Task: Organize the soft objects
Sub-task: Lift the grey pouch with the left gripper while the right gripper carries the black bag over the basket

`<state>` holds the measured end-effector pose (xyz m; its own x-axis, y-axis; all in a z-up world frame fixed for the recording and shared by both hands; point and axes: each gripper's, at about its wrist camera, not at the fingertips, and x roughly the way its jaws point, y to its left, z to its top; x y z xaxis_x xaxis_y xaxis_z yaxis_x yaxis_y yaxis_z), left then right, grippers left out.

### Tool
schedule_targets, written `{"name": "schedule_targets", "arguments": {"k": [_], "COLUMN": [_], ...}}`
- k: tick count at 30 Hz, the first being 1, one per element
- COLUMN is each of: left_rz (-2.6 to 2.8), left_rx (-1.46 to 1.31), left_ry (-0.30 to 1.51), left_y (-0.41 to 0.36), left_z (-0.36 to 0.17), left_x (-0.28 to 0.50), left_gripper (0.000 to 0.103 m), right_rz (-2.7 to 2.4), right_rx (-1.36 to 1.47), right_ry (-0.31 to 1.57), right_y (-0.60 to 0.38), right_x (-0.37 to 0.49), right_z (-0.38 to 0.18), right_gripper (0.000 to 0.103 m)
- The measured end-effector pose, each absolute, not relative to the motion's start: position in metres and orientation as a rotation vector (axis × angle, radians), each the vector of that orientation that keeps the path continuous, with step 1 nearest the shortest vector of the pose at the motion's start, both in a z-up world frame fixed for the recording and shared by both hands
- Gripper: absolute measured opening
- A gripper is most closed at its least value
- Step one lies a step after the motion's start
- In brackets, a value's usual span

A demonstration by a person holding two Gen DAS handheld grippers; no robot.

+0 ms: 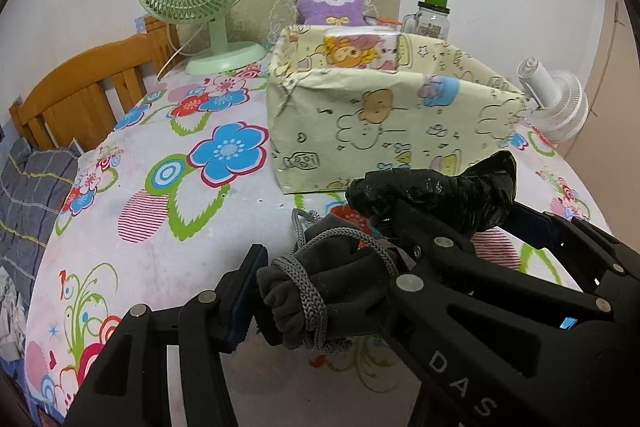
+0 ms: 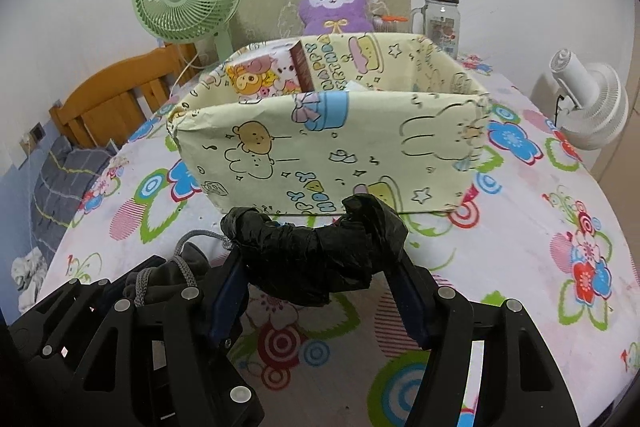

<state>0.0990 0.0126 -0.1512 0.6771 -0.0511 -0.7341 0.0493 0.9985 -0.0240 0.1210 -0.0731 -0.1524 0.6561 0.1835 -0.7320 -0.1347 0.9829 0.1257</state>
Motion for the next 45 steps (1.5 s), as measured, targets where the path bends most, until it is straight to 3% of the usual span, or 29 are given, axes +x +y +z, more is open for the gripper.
{"name": "schedule_targets", "arguments": {"k": [25, 45], "left_rz": [-0.1, -0.1], "left_rx": [0.001, 0.027], "left_ry": [0.736, 0.65], "left_y": [-0.032, -0.055], "left_z": [-0.115, -0.058], "left_x": [0.053, 0.032], "left_gripper": [0.06, 0.06], "right_rz": [0.145, 0.142], "right_rx": [0.091, 0.108], "right_ry": [0.737, 0.637], "right_y": [-0.123, -0.148], "right_x": [0.069, 0.047], "right_z": [-0.11, -0.05], "right_gripper": [0.069, 0.069]}}
